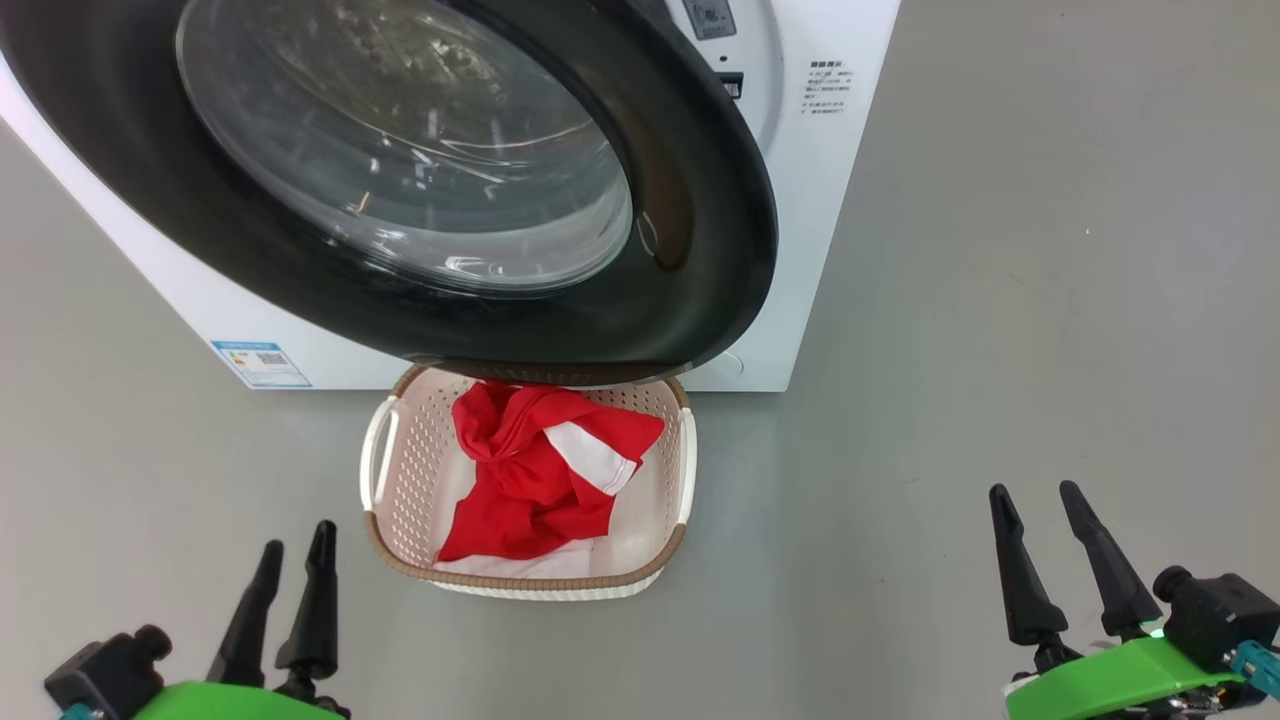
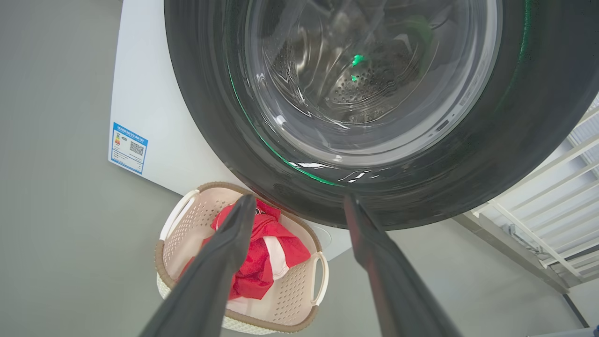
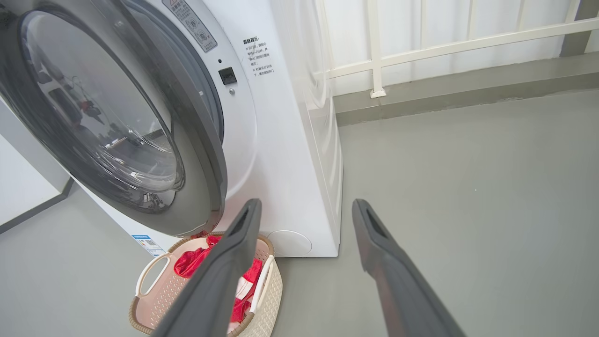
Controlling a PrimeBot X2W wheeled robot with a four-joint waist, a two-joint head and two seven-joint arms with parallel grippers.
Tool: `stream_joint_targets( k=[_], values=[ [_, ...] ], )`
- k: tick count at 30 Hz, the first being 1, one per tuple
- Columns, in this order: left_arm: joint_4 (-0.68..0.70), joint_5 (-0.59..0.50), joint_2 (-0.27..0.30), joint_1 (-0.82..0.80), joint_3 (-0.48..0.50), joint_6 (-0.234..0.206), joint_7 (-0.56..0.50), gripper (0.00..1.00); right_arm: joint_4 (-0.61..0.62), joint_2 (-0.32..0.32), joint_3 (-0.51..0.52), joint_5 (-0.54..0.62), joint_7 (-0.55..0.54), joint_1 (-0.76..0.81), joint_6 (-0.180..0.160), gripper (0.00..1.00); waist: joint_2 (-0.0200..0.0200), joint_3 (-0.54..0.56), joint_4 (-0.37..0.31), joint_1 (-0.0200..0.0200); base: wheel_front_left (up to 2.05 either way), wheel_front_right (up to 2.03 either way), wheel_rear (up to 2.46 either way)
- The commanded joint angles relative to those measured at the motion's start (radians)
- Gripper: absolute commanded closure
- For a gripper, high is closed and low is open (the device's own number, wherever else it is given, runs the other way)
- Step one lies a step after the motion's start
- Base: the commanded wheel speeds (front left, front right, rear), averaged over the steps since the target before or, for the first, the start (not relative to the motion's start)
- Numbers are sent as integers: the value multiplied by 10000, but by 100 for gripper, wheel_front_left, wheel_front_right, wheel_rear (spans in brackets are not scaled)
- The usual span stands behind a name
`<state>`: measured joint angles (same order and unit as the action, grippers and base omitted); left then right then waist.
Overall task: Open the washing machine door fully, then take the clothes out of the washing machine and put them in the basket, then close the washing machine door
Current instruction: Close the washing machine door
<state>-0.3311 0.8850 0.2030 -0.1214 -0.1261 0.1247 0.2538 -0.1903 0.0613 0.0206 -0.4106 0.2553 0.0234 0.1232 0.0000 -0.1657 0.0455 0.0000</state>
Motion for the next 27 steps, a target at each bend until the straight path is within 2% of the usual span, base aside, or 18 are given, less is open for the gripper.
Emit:
stream_joint_targets(
  k=[1,10,17,21,27],
  values=[
    [280,-401,120,47,545,59,80,0,226,157,-178,152,65,96,75,0,0,6,-1,0,0,0,0],
    [884,-3692,-572,516,1652,59,80,0,251,144,-77,180,65,138,75,0,0,5,79,0,0,0,0],
    [1705,-5819,-1046,819,2243,59,80,0,282,136,-46,200,65,160,75,0,0,56,89,0,0,0,0],
    [2070,-6557,-1231,1011,2334,59,80,0,298,127,-41,196,65,171,75,0,0,86,82,0,0,0,0],
    [2079,-6727,-1349,1080,2296,59,80,0,308,110,-31,195,65,153,75,0,0,66,80,0,0,0,0]
  ],
)
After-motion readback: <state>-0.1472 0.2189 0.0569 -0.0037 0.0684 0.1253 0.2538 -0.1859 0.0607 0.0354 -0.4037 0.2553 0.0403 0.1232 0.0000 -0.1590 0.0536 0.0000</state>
